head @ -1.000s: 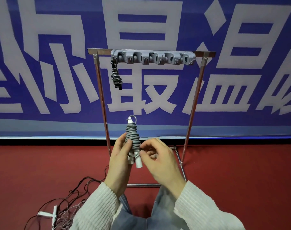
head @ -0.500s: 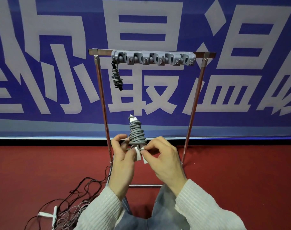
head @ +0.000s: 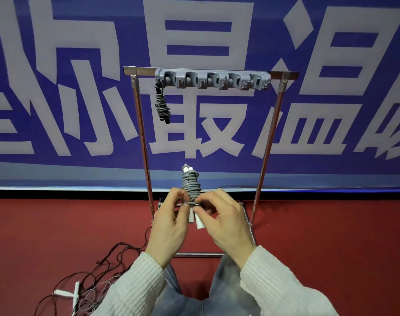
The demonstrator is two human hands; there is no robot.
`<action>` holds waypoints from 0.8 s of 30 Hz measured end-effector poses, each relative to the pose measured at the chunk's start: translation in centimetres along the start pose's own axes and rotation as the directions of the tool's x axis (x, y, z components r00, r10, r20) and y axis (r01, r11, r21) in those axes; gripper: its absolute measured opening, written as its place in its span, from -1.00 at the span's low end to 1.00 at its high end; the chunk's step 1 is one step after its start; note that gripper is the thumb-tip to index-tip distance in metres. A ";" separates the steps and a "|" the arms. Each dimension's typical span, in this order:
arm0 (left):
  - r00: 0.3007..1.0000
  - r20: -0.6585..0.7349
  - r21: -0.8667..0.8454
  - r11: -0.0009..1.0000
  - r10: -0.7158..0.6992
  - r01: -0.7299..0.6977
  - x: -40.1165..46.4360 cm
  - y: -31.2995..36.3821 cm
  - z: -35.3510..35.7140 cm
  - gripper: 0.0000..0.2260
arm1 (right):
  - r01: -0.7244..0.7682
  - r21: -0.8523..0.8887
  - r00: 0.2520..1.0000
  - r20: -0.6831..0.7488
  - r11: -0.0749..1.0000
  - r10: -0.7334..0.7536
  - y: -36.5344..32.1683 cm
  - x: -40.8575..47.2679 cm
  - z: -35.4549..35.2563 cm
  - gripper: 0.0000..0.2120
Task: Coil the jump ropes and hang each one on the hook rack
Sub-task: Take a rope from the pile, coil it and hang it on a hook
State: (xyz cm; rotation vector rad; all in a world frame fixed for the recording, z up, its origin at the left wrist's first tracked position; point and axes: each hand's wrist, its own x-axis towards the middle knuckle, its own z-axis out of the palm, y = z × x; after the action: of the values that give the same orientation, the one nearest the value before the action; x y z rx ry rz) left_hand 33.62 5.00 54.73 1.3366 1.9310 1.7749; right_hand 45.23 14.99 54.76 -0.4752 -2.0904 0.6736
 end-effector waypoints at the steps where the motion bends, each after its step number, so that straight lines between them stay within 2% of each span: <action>1: 1.000 0.016 -0.002 1.000 -0.006 0.006 -0.1 -0.1 -0.1 -0.82 | 0.006 -0.024 1.000 -0.008 1.000 -0.006 0.0 0.0 0.1 -0.89; 3: 0.999 0.040 -0.028 0.999 -0.022 0.023 -0.2 -0.1 0.3 -0.82 | -0.006 -0.063 0.999 -0.050 0.998 0.003 0.4 -0.1 0.2 -0.90; 6: 0.998 0.042 -0.209 0.977 -0.038 0.046 -0.1 -0.1 1.9 -0.90 | -0.071 -0.094 0.991 -0.123 0.993 0.059 0.5 -0.2 -0.2 -0.91; 9: 0.997 0.076 -0.305 0.951 -0.031 0.053 1.5 -0.5 4.4 -0.87 | -0.152 -0.066 0.983 -0.118 0.986 0.144 0.6 0.6 -2.8 -0.90; 13: 0.993 0.115 -0.236 0.972 0.015 0.012 4.0 0.5 6.8 -0.73 | -0.263 -0.001 0.961 -0.091 0.965 0.262 1.6 2.6 -6.0 -0.91; 16: 0.998 0.052 -0.237 0.971 0.042 -0.029 4.7 1.7 7.6 -0.91 | -0.312 0.062 0.948 -0.039 0.948 0.315 2.3 3.4 -6.8 -0.92; 19: 0.999 0.049 -0.266 0.964 -0.012 0.025 5.7 2.6 7.6 -0.86 | -0.324 0.079 0.943 -0.047 0.943 0.328 2.7 4.2 -7.0 -0.96; 22: 0.996 0.082 -0.267 0.962 -0.038 0.059 5.7 2.7 7.1 -0.85 | -0.347 0.097 0.931 -0.081 0.933 0.355 2.8 4.7 -6.8 -0.86; 24: 0.995 0.098 -0.253 0.967 -0.018 0.042 5.5 3.1 6.7 -0.84 | -0.302 0.032 0.949 -0.079 0.953 0.304 2.8 4.7 -6.9 -0.84</action>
State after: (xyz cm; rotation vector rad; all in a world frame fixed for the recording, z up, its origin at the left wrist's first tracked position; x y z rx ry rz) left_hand 36.44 13.21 57.99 1.2705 1.6017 1.8350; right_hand 48.58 21.80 59.23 -0.8116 -1.9485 0.8351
